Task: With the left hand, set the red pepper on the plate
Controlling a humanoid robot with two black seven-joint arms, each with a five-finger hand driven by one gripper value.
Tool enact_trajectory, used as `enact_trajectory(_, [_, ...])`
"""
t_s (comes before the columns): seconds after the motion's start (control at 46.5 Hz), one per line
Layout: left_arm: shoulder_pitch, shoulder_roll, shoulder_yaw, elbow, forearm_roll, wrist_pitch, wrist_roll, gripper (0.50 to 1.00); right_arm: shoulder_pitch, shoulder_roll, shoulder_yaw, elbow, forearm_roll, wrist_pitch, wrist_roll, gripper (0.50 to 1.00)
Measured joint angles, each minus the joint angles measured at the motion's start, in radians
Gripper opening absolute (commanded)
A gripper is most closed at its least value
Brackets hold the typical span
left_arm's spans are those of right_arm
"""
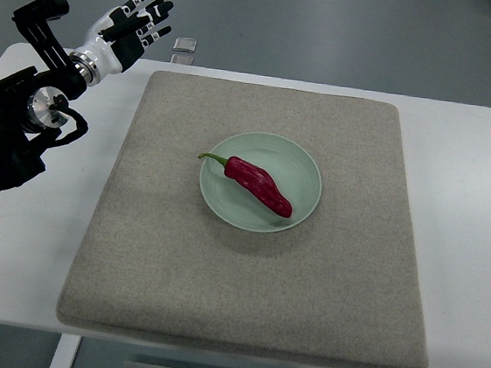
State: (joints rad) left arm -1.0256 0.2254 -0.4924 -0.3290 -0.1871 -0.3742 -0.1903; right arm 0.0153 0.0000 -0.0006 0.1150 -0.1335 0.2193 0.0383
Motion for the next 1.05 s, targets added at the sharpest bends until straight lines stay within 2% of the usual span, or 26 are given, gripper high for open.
enact_trajectory(1.053, [0.015, -0.002, 0.000, -0.004, -0.011, 0.001, 0.000, 0.992, -0.034, 0.000, -0.003, 0.018, -0.005, 0.011, -0.002, 0.928])
